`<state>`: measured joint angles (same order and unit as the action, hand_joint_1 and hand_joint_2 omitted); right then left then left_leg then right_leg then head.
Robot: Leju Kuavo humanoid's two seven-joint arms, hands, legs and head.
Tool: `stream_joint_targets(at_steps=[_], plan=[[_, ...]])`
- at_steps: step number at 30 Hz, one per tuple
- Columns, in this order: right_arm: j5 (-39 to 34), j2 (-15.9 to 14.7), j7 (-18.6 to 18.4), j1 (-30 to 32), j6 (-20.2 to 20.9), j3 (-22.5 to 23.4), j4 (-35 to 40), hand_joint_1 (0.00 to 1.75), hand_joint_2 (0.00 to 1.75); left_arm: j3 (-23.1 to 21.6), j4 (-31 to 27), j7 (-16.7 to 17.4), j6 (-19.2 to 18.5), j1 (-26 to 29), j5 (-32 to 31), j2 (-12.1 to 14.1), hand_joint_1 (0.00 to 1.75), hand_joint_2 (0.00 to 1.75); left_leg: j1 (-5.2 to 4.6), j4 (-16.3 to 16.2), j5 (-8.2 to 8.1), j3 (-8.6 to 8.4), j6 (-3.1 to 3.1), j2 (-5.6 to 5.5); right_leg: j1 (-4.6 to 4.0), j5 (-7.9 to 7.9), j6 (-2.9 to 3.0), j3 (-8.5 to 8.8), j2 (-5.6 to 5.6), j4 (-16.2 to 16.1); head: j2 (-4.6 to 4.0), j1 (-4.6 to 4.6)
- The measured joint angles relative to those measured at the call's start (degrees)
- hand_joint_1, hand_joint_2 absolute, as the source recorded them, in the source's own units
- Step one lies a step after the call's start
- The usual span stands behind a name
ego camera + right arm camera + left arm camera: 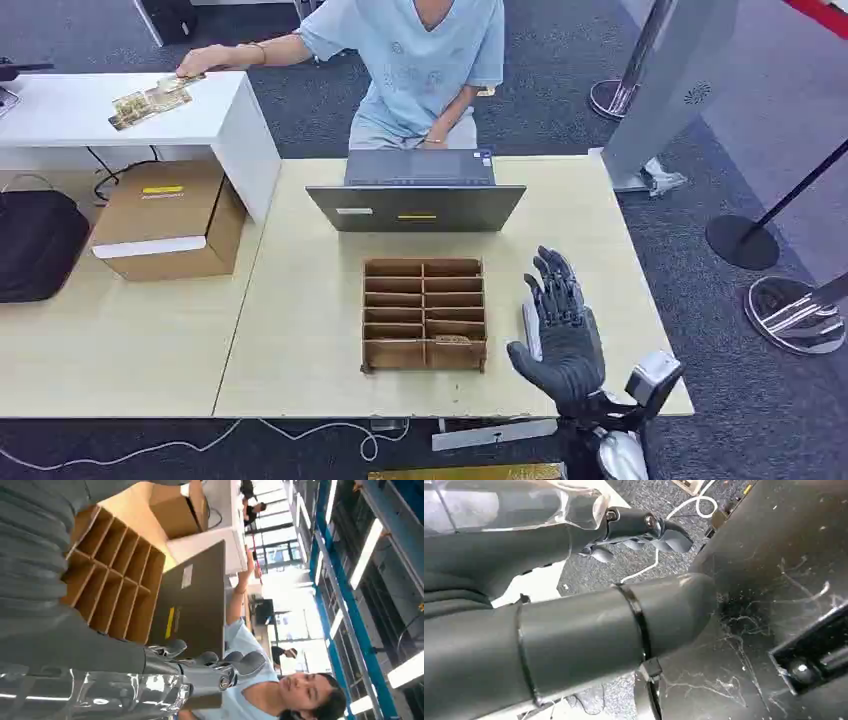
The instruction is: Pass the card to the sensor for recognition and then transmit it.
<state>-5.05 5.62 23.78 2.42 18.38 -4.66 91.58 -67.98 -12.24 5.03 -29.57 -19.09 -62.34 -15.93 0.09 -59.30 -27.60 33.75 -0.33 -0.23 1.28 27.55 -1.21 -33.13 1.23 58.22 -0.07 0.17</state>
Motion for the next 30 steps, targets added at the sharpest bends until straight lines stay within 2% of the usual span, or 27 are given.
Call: stream_joint_targets(at_steps=[4, 5, 8, 10, 13, 16, 21, 30], plan=[[3.83, -0.13, 0.2, -2.08, -3.18, 0.0, -0.04, 0.0, 1.75, -0.02, 0.0, -0.07, 0.0, -0.04, -0.17, -0.09, 0.0, 0.0, 0.0, 0.0, 0.01, 0.0, 0.0, 0.0, 0.0, 0.0, 0.0, 0.0, 0.0, 0.0, 0.0, 0.0], [6.17, -0.28, 0.33, -3.11, -5.23, 0.0, -0.18, 0.0, 1.75, -0.02, 0.0, -0.07, 0.0, -0.04, -0.17, -0.09, 0.0, 0.0, 0.0, 0.0, 0.01, 0.0, 0.0, 0.01, 0.0, -0.01, 0.0, 0.0, -0.01, 0.01, 0.0, 0.0], [17.68, -0.55, -0.39, -6.43, -15.91, -0.17, -0.55, 0.0, 1.75, -0.02, 0.0, -0.04, 0.02, -0.05, 0.09, -0.11, 0.0, 0.0, 0.0, -0.01, 0.03, 0.0, 0.02, 0.0, 0.0, -0.02, 0.01, 0.0, 0.0, 0.01, -0.02, 0.0], [23.75, -0.63, -1.45, -8.53, -20.84, -1.07, -0.55, 0.0, 1.75, -0.02, 0.0, 0.0, 0.04, -0.05, 0.2, -0.11, 0.0, 0.0, 0.0, -0.01, 0.03, -0.01, 0.01, 0.01, 0.0, -0.03, 0.02, 0.0, -0.02, 0.02, 0.0, 0.0], [34.53, -0.66, -4.1, -11.64, -27.63, -3.25, -0.52, 0.0, 1.75, -0.02, 0.0, 0.0, 0.11, -0.05, 0.2, -0.11, 0.0, 0.0, 0.0, -0.02, 0.04, -0.01, -0.01, 0.01, 0.0, -0.05, 0.03, -0.01, -0.04, 0.02, 0.0, 0.0], [41.19, -0.85, -6.16, -15.02, -32.06, -5.33, -0.5, 0.0, 1.75, -0.02, 0.0, -0.04, 0.3, -0.05, 0.22, -0.13, 0.0, 0.0, 0.0, -0.02, 0.05, -0.01, -0.01, 0.01, -0.01, -0.05, 0.03, -0.02, -0.03, 0.03, 0.0, 0.0], [47.47, -1.59, -8.74, -20.9, -35.41, -7.99, -1.37, 0.0, 1.75, -0.02, 0.0, -0.09, 0.68, -0.03, 0.39, -0.15, 0.0, 0.0, 0.0, -0.02, 0.05, 0.01, -0.02, 0.03, 0.0, -0.06, 0.03, -0.02, -0.05, 0.04, 0.0, 0.0], [54.87, -2.01, -15.46, -37.11, -34.6, -12.35, -10.39, 0.0, 1.75, 0.11, 0.0, 0.42, 0.74, -0.01, 1.42, -0.28, 0.0, 0.0, 0.0, -0.05, 0.15, -0.01, -0.09, 0.04, -0.01, -0.16, 0.12, -0.03, -0.09, 0.05, 0.0, -0.02]])
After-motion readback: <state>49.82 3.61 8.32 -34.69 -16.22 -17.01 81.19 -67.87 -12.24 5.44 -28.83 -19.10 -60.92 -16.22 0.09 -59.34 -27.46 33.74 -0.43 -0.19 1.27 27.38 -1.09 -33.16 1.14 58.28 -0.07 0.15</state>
